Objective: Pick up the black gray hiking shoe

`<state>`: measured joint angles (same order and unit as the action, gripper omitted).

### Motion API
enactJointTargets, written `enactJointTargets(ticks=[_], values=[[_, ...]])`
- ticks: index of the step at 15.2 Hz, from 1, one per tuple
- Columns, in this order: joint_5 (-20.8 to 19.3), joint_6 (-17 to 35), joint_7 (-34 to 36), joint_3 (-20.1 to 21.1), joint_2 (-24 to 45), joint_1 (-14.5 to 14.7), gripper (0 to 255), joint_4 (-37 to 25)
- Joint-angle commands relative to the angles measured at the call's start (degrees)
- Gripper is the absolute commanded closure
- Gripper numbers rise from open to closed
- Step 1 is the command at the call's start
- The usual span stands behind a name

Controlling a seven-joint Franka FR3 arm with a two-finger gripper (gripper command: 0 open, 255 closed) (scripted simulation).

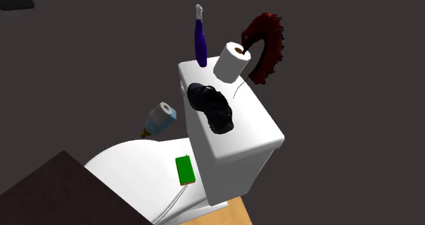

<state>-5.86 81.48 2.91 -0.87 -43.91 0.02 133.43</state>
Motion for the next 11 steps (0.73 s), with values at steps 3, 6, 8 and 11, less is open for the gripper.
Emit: enactJointTargets(ticks=[3,6,8,11], values=[[0.1,3.9,-0.7,-1.0,2.7,0.0,0,1.1],[0.3,9.7,-1.8,-2.4,7.2,0.2,0,2.1],[0.6,13.4,-2.6,-3.3,10.5,0.3,0,2.3],[1.3,18.8,-4.0,-4.6,16.0,0.5,0,2.1]])
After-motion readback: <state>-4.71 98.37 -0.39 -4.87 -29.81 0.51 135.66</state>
